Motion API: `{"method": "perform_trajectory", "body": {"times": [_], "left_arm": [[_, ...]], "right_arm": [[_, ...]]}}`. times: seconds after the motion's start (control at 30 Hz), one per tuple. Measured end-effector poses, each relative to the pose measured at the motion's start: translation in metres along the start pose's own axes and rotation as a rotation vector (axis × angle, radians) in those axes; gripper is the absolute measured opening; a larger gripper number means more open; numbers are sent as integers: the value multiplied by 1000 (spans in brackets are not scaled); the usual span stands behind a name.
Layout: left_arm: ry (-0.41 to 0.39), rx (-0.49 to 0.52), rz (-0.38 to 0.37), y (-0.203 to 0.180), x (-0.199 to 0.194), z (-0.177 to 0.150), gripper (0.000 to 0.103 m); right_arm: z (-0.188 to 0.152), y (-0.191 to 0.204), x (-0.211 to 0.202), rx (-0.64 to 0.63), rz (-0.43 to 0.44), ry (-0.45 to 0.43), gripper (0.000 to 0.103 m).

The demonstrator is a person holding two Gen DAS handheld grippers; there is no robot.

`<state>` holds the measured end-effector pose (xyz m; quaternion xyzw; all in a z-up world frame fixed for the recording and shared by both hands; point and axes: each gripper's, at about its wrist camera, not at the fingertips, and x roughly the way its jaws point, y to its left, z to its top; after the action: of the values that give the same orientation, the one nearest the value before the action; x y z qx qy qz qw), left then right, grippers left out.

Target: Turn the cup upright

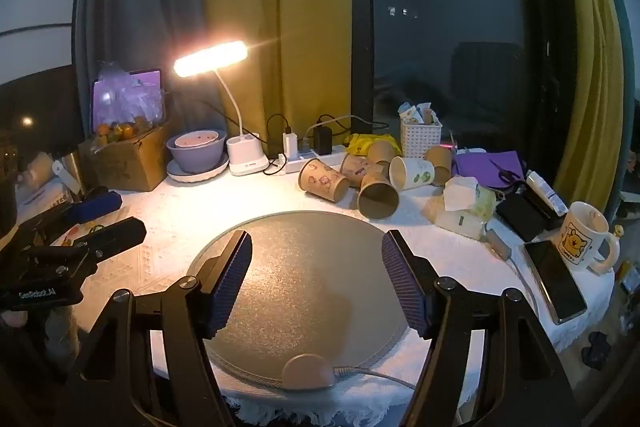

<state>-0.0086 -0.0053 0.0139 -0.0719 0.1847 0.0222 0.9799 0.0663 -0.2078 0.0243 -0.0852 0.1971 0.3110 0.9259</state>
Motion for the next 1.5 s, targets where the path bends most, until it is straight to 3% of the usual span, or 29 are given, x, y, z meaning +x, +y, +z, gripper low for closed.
{"method": "perform_trajectory", "body": {"times": [1.5], "left_arm": [[5, -1, -19, 2, -2, -3, 86]], "right_arm": [[1, -4, -1, 6, 12, -8, 71]]}}
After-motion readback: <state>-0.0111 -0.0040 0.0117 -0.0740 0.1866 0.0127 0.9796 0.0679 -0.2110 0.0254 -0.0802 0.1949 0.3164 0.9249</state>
